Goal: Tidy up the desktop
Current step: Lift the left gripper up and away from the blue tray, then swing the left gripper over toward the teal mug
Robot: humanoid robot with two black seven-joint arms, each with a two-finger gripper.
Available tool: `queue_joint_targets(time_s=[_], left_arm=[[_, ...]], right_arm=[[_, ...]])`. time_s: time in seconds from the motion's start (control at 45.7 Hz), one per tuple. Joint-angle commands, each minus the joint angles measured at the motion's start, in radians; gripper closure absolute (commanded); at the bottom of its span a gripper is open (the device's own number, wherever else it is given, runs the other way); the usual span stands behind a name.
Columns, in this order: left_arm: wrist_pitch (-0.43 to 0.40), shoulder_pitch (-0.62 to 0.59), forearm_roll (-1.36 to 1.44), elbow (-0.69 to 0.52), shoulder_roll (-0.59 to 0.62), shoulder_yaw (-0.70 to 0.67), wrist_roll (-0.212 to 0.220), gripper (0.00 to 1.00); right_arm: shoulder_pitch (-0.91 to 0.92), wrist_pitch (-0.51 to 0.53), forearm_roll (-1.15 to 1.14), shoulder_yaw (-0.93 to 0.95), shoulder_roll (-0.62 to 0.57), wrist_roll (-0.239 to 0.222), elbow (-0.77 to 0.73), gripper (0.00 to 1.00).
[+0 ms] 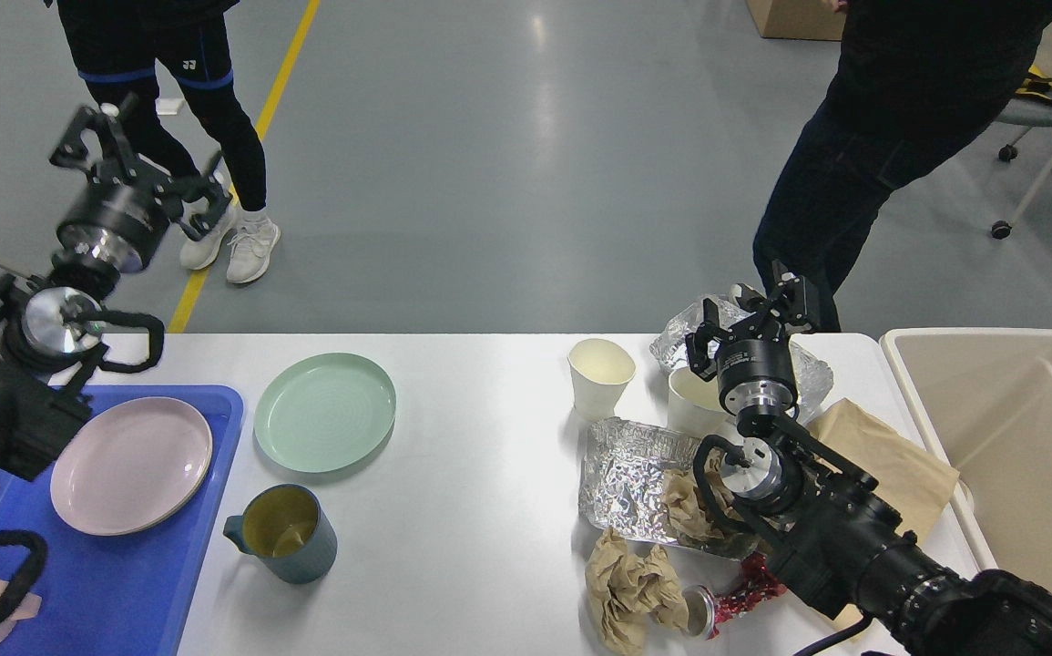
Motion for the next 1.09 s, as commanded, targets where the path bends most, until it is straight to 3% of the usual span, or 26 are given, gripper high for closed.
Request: queue_joint_targets(time_s=[0.0,0.153,0.35,0.569,0.701,0.81,0.942,1.073], left_arm=[[0.007,-0.132,0.001,-0.001,0.074,0.247,0.0,0.04],[0.004,-0.349,0.001,-0.002,0.2,0.787,0.001,0.04],[-0.005,-0.685,0.001,-0.016,0.188,1.371,0.001,0.04],[-0.01,-0.847,0.002,-0.054,0.062,1.706,0.0,0.04],[-0.031,-0.979,0.005,-0.186,-0.019,1.989,0.0,0.04],[-0.098,-1.076,0.005,-0.321,-0.116,2.232,-0.002,0.04],[-0.229,-1.099,0.005,-0.473,-0.192,2.288,-0.002,0.04],[-0.276,-1.113,0.005,-0.538,-0.281,2.291,-0.002,0.04]], right_arm=[[0.0,0.0,0.0,0.0,0.0,-0.001,0.0,0.0],[0.0,0.0,0.0,0.0,0.0,0.001,0.0,0.0],[0.0,0.0,0.0,0.0,0.0,0.001,0.0,0.0],[0.0,0.0,0.0,0.0,0.0,0.001,0.0,0.0],[0.0,0.0,0.0,0.0,0.0,0.001,0.0,0.0],[0.0,0.0,0.0,0.0,0.0,0.001,0.0,0.0],[0.0,0.0,0.0,0.0,0.0,0.001,0.0,0.0],[0.0,0.0,0.0,0.0,0.0,-0.001,0.0,0.0]])
